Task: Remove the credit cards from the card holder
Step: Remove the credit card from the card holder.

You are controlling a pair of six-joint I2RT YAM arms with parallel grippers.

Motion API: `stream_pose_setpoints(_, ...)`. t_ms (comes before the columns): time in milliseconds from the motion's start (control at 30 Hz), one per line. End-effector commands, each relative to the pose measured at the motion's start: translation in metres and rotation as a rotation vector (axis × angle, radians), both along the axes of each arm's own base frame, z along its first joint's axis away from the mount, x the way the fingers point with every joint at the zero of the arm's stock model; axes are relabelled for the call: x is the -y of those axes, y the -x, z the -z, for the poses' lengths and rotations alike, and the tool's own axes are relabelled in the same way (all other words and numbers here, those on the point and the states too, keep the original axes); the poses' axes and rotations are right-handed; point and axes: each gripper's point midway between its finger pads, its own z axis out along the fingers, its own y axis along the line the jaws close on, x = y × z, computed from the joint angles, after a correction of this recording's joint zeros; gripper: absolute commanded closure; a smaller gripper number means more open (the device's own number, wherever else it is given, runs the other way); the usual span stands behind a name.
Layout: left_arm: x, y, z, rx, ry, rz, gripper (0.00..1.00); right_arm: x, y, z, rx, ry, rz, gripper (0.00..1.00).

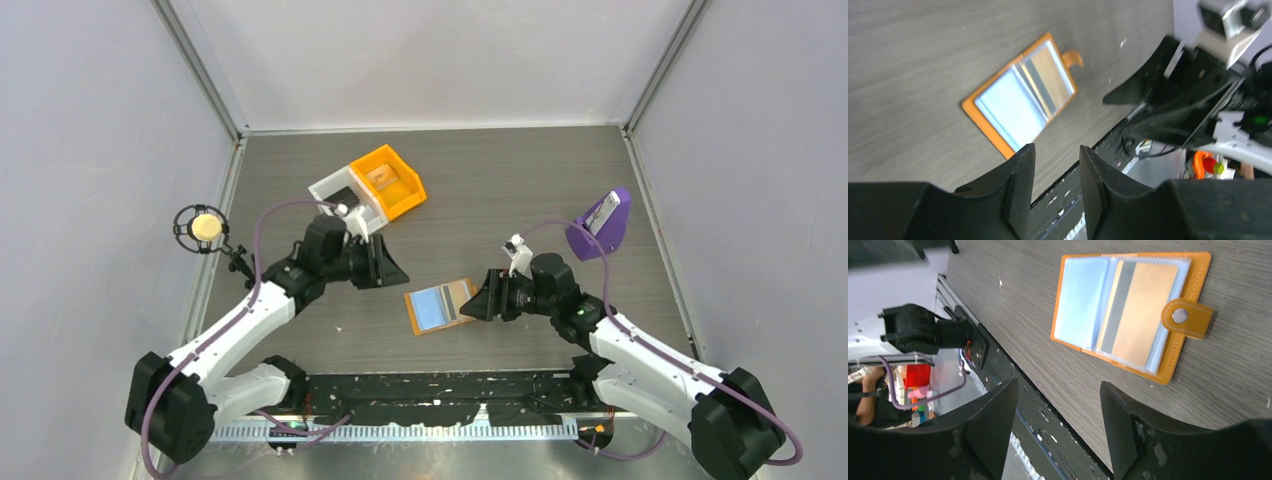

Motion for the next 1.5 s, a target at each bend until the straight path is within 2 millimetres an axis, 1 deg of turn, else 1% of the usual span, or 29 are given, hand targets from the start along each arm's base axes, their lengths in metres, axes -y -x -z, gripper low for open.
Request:
stream_pose_setpoints(0, 0.018, 0.016, 0.003, 0.052, 0.075, 0.007, 0.60, -0.008, -0.024, -0.025, 0.110, -0.080, 0.058, 0.34)
stream_pose_setpoints(33, 0.020, 0.021, 0.005, 0.064, 0.086, 0.008, 0.60, -0.009, -0.025, -0.023, 0.097, -0.078, 0.063, 0.38)
stream_pose_setpoints(100, 0.025, 0.025, 0.006, 0.087, 0.121, 0.009, 0.60, -0.010, -0.027, -0.020, 0.085, -0.082, 0.071, 0.40)
stream_pose_setpoints(133, 0.027, 0.028, 0.008, 0.088, 0.142, 0.008, 0.60, -0.012, -0.029, -0.021, 0.090, -0.088, 0.073, 0.41)
stream_pose_setpoints(200, 0.031, 0.030, 0.011, 0.095, 0.163, 0.016, 0.59, -0.013, -0.032, -0.016, 0.072, -0.075, 0.085, 0.42)
stream_pose_setpoints(367, 0.034, 0.034, 0.036, 0.062, 0.144, 0.021, 0.59, -0.013, -0.043, -0.005, 0.060, -0.014, 0.118, 0.45)
stream_pose_setpoints(500, 0.037, 0.035, 0.060, 0.022, 0.125, 0.023, 0.59, -0.011, -0.048, 0.011, 0.044, 0.058, 0.132, 0.46)
stream_pose_setpoints(533, 0.038, 0.035, 0.067, 0.009, 0.122, 0.024, 0.59, -0.009, -0.049, 0.017, 0.037, 0.082, 0.137, 0.46)
stream_pose_setpoints(600, 0.042, 0.035, 0.076, -0.015, 0.127, 0.030, 0.59, -0.008, -0.050, 0.023, 0.031, 0.112, 0.136, 0.46)
stream_pose_setpoints(767, 0.055, 0.038, 0.095, -0.079, 0.127, 0.083, 0.65, -0.009, -0.052, 0.032, 0.015, 0.152, 0.124, 0.46)
stream_pose_setpoints(867, 0.059, 0.041, 0.105, -0.099, 0.117, 0.094, 0.67, -0.009, -0.051, 0.039, -0.003, 0.159, 0.124, 0.46)
stream_pose_setpoints(1100, 0.052, 0.045, 0.128, -0.122, 0.062, 0.081, 0.67, -0.010, -0.044, 0.061, -0.062, 0.173, 0.108, 0.46)
stream_pose_setpoints(1267, 0.051, 0.047, 0.136, -0.140, 0.051, 0.084, 0.68, -0.011, -0.044, 0.068, -0.073, 0.184, 0.103, 0.46)
stream_pose_setpoints(1367, 0.051, 0.048, 0.137, -0.142, 0.051, 0.087, 0.70, -0.010, -0.043, 0.074, -0.091, 0.199, 0.099, 0.47)
stream_pose_setpoints(1467, 0.051, 0.048, 0.138, -0.142, 0.050, 0.088, 0.70, -0.011, -0.042, 0.075, -0.098, 0.196, 0.097, 0.47)
